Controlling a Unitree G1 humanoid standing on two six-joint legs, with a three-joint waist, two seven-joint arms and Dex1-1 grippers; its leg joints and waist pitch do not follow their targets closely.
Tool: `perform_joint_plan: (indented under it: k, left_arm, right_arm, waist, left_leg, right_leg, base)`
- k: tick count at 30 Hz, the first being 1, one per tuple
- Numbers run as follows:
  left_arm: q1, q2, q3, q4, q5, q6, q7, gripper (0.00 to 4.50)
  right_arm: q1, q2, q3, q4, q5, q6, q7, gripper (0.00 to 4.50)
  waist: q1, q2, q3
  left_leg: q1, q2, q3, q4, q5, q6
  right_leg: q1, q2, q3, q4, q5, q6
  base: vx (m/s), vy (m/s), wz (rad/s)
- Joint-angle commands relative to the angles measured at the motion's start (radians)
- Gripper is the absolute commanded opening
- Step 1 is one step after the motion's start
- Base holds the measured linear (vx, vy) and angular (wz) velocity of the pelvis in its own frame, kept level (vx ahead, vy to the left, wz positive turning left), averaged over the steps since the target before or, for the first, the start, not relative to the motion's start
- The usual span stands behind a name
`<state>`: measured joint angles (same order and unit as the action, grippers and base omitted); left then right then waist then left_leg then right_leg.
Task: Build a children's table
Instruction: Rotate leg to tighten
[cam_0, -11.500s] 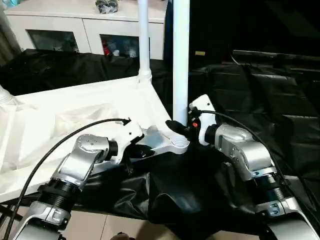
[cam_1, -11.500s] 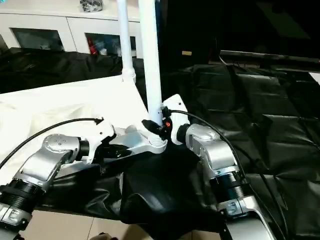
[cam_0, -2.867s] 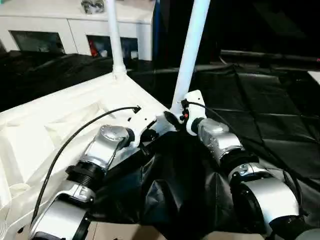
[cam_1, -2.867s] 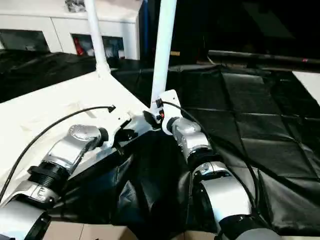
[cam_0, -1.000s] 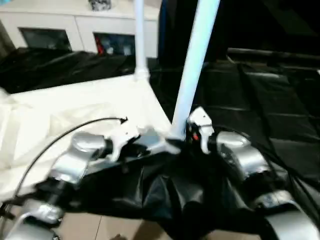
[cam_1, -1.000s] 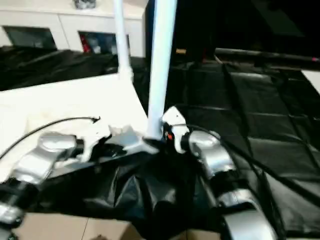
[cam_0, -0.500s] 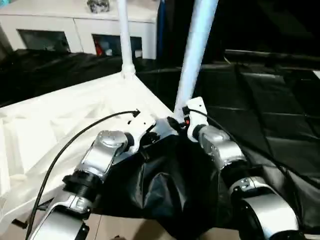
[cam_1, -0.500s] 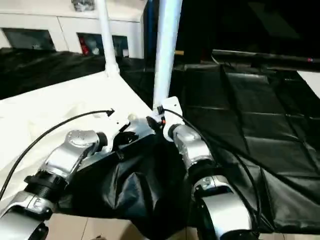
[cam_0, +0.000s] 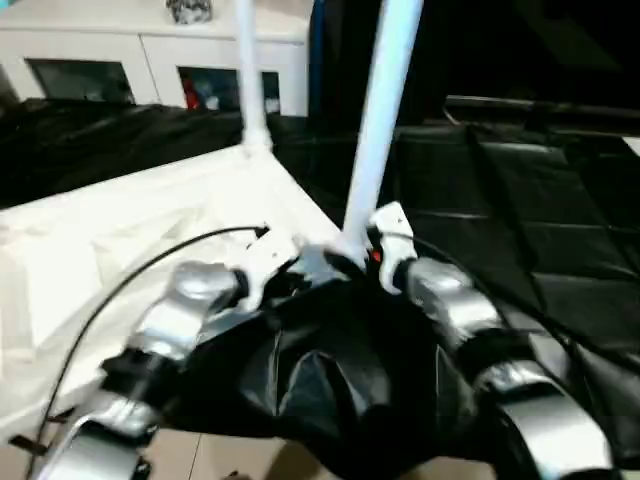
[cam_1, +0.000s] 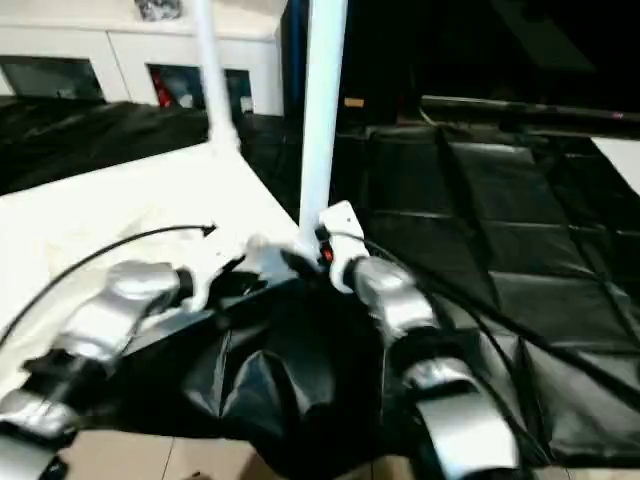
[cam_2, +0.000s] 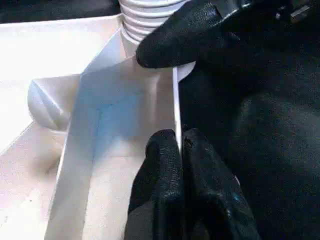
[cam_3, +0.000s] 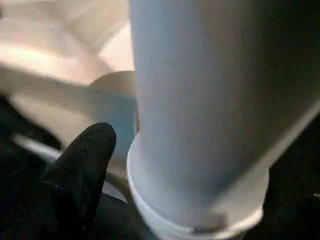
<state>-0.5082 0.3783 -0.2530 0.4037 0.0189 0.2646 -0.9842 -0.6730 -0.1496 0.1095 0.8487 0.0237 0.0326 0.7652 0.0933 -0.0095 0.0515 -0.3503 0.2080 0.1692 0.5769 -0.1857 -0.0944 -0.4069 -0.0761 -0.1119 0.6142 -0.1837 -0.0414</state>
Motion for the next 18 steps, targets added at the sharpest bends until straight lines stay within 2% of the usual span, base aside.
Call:
perform_joint_plan:
  k: [1, 4, 6, 8, 11, 12, 14, 18]
  left_arm:
    - [0.007, 0.0, -0.009, -0.055, -0.058, -0.055, -0.077, 0.0]
    - [0.012, 0.02, -0.008, -0.059, -0.066, -0.065, -0.115, 0.0]
    - [0.022, 0.052, -0.011, -0.067, -0.079, -0.083, -0.178, 0.0]
    - [0.028, 0.079, -0.011, -0.07, -0.086, -0.096, -0.218, 0.0]
    - [0.032, 0.109, -0.013, -0.075, -0.099, -0.106, -0.269, 0.0]
    - [0.033, 0.116, -0.014, -0.074, -0.101, -0.111, -0.285, 0.0]
    - [0.032, 0.12, -0.016, -0.07, -0.101, -0.114, -0.292, 0.0]
    - [0.029, 0.123, -0.015, -0.066, -0.102, -0.115, -0.305, 0.0]
  right_arm:
    - [0.013, -0.025, 0.019, -0.035, -0.017, -0.011, 0.069, 4.06]
    - [0.028, -0.055, 0.026, -0.07, -0.009, -0.009, 0.125, 4.06]
    - [0.054, -0.1, 0.051, -0.136, 0.002, 0.0, 0.214, 4.06]
    - [0.073, -0.132, 0.073, -0.185, 0.009, 0.004, 0.278, 4.06]
    - [0.089, -0.167, 0.099, -0.218, 0.012, 0.012, 0.347, 4.06]
    - [0.094, -0.177, 0.111, -0.224, 0.009, 0.013, 0.369, 4.06]
    - [0.097, -0.18, 0.116, -0.229, 0.007, 0.015, 0.38, 4.06]
    - [0.106, -0.178, 0.117, -0.255, 0.014, 0.027, 0.391, 4.06]
  waist:
    - [0.005, 0.0, -0.067]
    - [0.007, -0.001, -0.063]
    - [0.009, -0.004, -0.063]
    - [0.016, -0.003, -0.065]
    - [0.017, -0.005, -0.066]
    - [0.018, -0.009, -0.064]
    - [0.019, -0.008, -0.065]
    - [0.019, -0.007, -0.065]
  left_leg:
    - [-0.004, 0.025, 0.001, -0.053, -0.122, 0.074]
    - [-0.001, 0.027, 0.002, -0.055, -0.146, 0.064]
    - [0.0, 0.027, 0.001, -0.056, -0.153, 0.063]
    - [-0.001, 0.029, 0.0, -0.055, -0.137, 0.068]
    - [-0.002, 0.028, 0.002, -0.053, -0.122, 0.073]
    - [-0.002, 0.028, 0.003, -0.054, -0.126, 0.073]
    - [0.003, 0.03, 0.004, -0.053, -0.129, 0.071]
    - [0.0, 0.03, 0.001, -0.054, -0.126, 0.065]
  right_leg:
    - [0.068, -0.075, 0.065, -0.068, -0.148, -0.186]
    - [0.064, -0.074, 0.064, -0.075, -0.214, -0.174]
    - [0.064, -0.074, 0.065, -0.078, -0.241, -0.159]
    - [0.065, -0.073, 0.065, -0.073, -0.22, -0.152]
    - [0.062, -0.071, 0.065, -0.068, -0.184, -0.169]
    - [0.063, -0.07, 0.064, -0.07, -0.192, -0.169]
    - [0.059, -0.071, 0.066, -0.069, -0.188, -0.175]
    - [0.062, -0.072, 0.066, -0.066, -0.179, -0.178]
  base:
    - [0.0, 0.0, 0.0]
    - [0.0, 0.0, 0.0]
    - [0.0, 0.0, 0.0]
    - [0.0, 0.0, 0.0]
    - [0.0, 0.0, 0.0]
    - [0.0, 0.0, 0.0]
    - [0.0, 0.0, 0.0]
    - [0.0, 0.0, 0.0]
